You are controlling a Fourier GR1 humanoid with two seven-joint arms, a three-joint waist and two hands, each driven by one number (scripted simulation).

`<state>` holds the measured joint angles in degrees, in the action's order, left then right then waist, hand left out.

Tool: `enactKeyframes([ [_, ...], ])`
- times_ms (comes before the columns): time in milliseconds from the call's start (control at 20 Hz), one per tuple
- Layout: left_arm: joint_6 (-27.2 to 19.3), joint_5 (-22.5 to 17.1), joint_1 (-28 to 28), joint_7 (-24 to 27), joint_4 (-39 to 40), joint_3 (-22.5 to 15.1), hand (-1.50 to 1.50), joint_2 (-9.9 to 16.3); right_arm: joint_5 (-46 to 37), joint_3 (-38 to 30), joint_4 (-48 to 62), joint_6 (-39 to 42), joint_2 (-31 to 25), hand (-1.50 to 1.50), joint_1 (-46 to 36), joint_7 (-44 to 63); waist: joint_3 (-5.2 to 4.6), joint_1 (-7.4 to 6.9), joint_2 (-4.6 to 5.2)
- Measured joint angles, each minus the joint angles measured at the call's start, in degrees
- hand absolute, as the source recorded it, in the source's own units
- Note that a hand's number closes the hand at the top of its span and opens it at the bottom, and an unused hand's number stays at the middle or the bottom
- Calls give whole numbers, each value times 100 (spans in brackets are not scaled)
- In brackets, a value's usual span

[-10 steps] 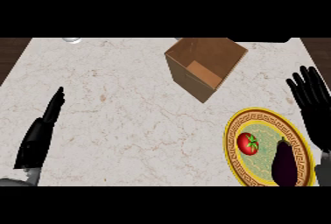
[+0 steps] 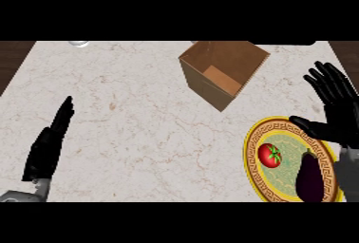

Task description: Pick the tomato from the plate and place it in the cardboard box

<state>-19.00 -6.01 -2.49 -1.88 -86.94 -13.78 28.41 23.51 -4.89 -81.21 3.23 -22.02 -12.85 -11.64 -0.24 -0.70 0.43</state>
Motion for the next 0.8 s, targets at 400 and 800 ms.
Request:
enactKeyframes([
  [400, 80, 74, 171, -107, 4, 76, 0, -234, -179, -212, 1125, 449, 251, -150, 173, -1178, 26, 25, -26],
  [800, 96, 138, 238, -107, -36, 84, 0, -279, -1501, 314, 1236, 1211, -1341, -150, 127, -1099, 20, 19, -37],
])
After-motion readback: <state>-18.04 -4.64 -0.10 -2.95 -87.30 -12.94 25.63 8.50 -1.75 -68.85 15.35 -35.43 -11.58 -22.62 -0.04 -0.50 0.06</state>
